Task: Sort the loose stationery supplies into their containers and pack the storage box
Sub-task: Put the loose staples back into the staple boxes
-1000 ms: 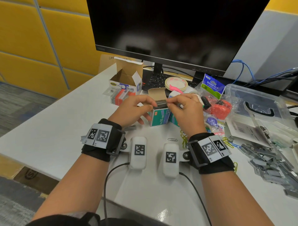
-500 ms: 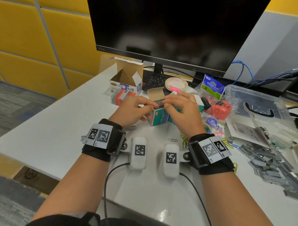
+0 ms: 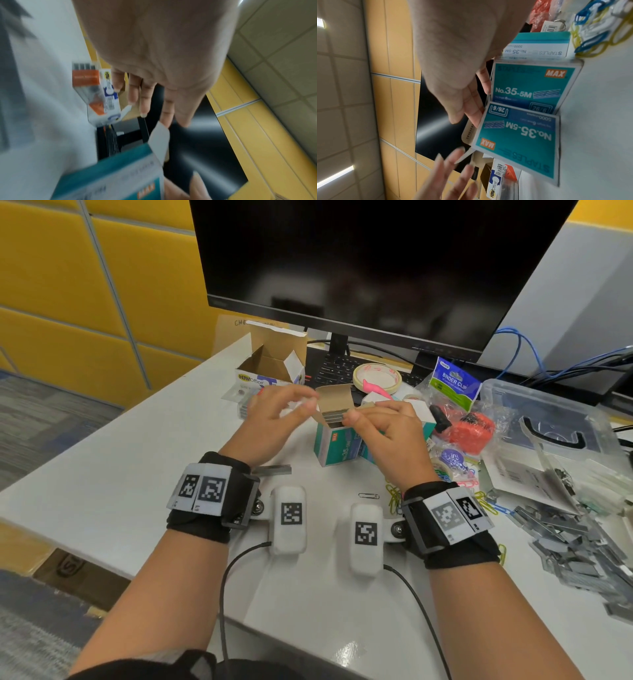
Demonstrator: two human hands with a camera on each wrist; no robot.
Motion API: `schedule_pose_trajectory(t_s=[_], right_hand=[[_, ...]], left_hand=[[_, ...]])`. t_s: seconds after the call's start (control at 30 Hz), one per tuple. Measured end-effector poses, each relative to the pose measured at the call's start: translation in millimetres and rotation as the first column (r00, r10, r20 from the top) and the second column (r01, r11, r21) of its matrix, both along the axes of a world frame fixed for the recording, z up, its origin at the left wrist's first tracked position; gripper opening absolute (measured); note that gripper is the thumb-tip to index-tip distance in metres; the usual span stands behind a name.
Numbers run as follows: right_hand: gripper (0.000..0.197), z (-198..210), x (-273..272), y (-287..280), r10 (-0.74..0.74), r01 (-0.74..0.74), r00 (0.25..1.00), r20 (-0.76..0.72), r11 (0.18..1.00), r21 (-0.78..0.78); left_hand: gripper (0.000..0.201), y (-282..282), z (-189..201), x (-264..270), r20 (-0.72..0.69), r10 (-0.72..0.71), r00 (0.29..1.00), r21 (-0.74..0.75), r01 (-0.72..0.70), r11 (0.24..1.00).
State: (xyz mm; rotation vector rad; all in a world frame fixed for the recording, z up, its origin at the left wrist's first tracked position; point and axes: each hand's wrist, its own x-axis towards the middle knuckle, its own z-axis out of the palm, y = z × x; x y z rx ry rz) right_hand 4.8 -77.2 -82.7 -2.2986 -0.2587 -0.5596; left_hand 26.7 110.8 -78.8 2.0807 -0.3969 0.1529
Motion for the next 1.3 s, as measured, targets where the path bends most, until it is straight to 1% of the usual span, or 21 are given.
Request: schedule_pose_trajectory(t_s=[0.03,0.07,0.1,0.13,0.2,0.27,0.3,0.43,0.5,0.53,0.6,0.7,0.8,0.87,0.9,0.97,1.07,1.17,1.23,1.3], right_hand=[[0.026,0.3,-0.3,0.0,0.000,0.000,1.000,-0.007,1.000,-0.001],[0.026,1.0,-0.9,0.1,0.001,-0.001,1.000,-0.013,1.000,-0.004],[0.026,1.3,-1.0,0.3,0.002,-0.002,1.000,-0.017,1.000,-0.003],[0.027,1.8,-1.1,0.5,0.002,-0.002,1.000,-0.018,1.000,0.000],[0.027,2.2,-1.5,0.7,0.000,0.000,1.000,-0.019,1.000,0.005],[0.027,2.3,-1.9,0.8,0.001,-0.001,1.000,-0.026,1.000,0.009],[0.027,2.4,-2.1,0.8,0.002,-0.002,1.000,-0.025,1.000,0.011],[0.026,2.4,-2.2,1.2,0.000,0.001,1.000,-0.016,1.000,0.019],[0.026,2.2,-2.3,1.2,-0.003,0.003,1.000,-0.019,1.000,0.019],[0.026,2.4,-2.4,1.2,-0.002,0.003,1.000,-0.020,1.000,0.018],[0.027,2.4,-3.0,1.3,0.002,-0.001,1.000,-0.023,1.000,0.020],[0.027,2.4,-3.3,1.3,0.007,-0.007,0.999,-0.037,1.000,0.009],[0.028,2.7,-3.2,1.2,0.012,-0.012,0.999,-0.042,1.000,0.001],[0.027,3.1,-3.6,1.2,0.015,-0.015,1.000,-0.028,1.000,-0.008],[0.027,3.3,-4.0,1.3,0.014,-0.014,1.000,-0.024,1.000,-0.013],[0.028,3.0,-4.2,1.1,0.010,-0.011,1.000,-0.018,1.000,-0.020],[0.026,2.4,-4.0,0.5,0.016,-0.016,1.000,0.002,1.000,-0.016],[0.020,2.4,-3.3,0.7,0.025,-0.026,0.999,0.038,0.999,0.020],[0.019,2.3,-3.8,0.8,0.024,-0.027,0.995,0.100,0.999,0.033],[0.023,3.1,-5.8,2.4,0.046,-0.055,0.989,0.142,0.997,0.061]], left_hand=[[0.006,4.5,0.5,1.2,-0.018,0.073,0.997,0.048,-0.072,0.996],[0.007,9.0,1.2,1.9,-0.049,0.124,0.991,0.143,-0.116,0.983],[0.014,13.1,2.3,1.4,-0.090,0.141,0.986,0.262,-0.113,0.958],[0.020,16.0,3.4,0.4,-0.139,0.135,0.981,0.365,-0.076,0.928],[0.029,18.4,6.3,-2.4,-0.228,0.103,0.968,0.490,0.023,0.871],[0.033,19.0,6.5,-1.8,-0.300,0.087,0.950,0.542,0.094,0.835],[0.032,19.7,4.7,-0.4,-0.318,0.093,0.944,0.559,0.108,0.822],[0.023,22.2,-1.6,3.8,-0.321,0.160,0.934,0.593,0.067,0.803],[0.021,21.4,-2.6,4.6,-0.296,0.159,0.942,0.605,0.056,0.794],[0.019,20.9,-2.5,5.1,-0.284,0.156,0.946,0.597,0.047,0.801],[0.013,20.4,-1.9,6.1,-0.253,0.161,0.954,0.552,0.006,0.834],[0.009,18.7,-1.0,6.3,-0.157,0.150,0.976,0.464,-0.061,0.884],[0.007,15.9,0.7,5.7,-0.078,0.119,0.990,0.230,-0.099,0.968],[0.008,12.6,2.1,4.4,-0.077,0.075,0.994,0.051,-0.071,0.996],[0.008,10.8,3.1,3.4,-0.077,0.047,0.996,-0.031,-0.049,0.998],[0.009,7.1,5.4,0.2,-0.046,-0.001,0.999,-0.124,-0.005,0.992],[0.008,3.2,6.1,-2.4,0.025,-0.054,0.998,-0.207,0.058,0.977],[0.006,1.3,8.7,-4.6,0.093,-0.068,0.993,-0.298,0.093,0.950],[0.011,0.3,10.6,-6.4,0.119,-0.064,0.991,-0.361,0.104,0.927],[0.017,-1.8,12.0,-8.5,0.111,-0.082,0.990,-0.382,0.119,0.916]])
